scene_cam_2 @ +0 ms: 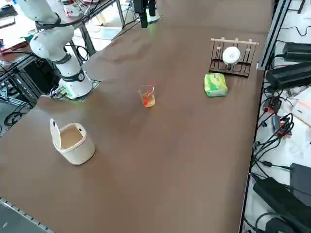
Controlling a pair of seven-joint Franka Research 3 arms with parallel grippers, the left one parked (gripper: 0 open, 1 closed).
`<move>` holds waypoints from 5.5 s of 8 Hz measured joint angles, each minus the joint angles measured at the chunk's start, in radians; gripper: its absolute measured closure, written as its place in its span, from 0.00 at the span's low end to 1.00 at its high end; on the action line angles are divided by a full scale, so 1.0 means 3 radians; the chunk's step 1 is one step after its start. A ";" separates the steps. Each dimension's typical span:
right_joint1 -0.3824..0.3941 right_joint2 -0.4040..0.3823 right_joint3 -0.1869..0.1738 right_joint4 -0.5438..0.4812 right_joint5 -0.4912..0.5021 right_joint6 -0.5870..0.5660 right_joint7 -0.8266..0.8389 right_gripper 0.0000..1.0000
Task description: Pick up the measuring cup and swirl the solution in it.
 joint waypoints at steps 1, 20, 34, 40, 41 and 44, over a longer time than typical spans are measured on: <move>-0.0004 0.0000 -0.0003 0.0000 0.0000 0.0000 -0.0003 0.00; 0.0552 0.0534 0.0066 -0.1576 -0.0757 0.1486 0.2514 0.07; 0.0594 0.0927 0.0066 -0.1575 -0.0972 0.1637 0.2874 0.36; 0.0594 0.0934 0.0066 -0.1575 -0.0972 0.1573 0.2888 0.67; 0.0594 0.0935 0.0066 -0.1575 -0.0972 0.1571 0.2890 0.74; 0.0594 0.0933 0.0066 -0.1567 -0.0972 0.1570 0.2895 0.98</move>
